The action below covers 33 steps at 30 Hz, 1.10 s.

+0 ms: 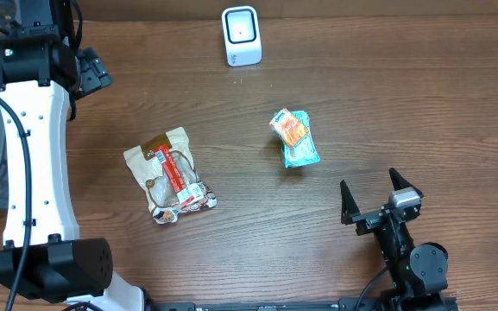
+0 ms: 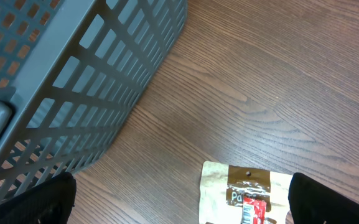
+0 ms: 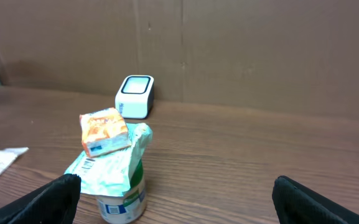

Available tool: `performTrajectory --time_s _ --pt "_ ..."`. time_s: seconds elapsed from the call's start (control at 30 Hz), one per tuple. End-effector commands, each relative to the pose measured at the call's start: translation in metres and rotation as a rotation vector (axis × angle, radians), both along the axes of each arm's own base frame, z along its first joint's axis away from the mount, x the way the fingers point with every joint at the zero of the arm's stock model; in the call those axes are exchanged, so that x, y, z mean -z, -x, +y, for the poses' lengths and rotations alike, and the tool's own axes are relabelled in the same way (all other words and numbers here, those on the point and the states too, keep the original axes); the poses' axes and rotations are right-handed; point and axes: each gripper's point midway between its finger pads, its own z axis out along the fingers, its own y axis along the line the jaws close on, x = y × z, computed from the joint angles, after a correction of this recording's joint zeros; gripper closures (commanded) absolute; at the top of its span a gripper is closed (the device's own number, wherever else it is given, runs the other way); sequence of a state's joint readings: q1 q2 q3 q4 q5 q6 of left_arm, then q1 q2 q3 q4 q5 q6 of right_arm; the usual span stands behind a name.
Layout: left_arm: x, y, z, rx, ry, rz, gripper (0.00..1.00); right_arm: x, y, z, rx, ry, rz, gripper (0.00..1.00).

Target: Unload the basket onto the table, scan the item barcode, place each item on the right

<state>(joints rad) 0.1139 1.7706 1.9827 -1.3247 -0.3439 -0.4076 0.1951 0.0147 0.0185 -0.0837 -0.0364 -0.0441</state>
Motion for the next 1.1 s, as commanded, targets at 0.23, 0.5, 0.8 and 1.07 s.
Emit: performTrajectory --time_s 0.23,0.5,0.8,1.07 --pt "-0.016 0.003 0.0 0.01 -0.005 -0.038 0.0 -0.026 0.009 0.01 -0.067 -0.118 -0.003 0.0" --pt "-0.016 0.003 0.0 0.01 -0.005 -0.038 0.0 -0.104 0.038 0.001 -0.054 -0.16 -0.048 0.0" --pt "-0.016 0.003 0.0 0.01 -0.006 -0.038 0.0 -0.181 0.061 -0.004 -0.05 -0.173 -0.017 0.0" --pt "-0.016 0.003 0.0 0.01 -0.006 -0.038 0.0 -0.216 0.059 -0.001 -0.039 -0.138 0.268 0.0"
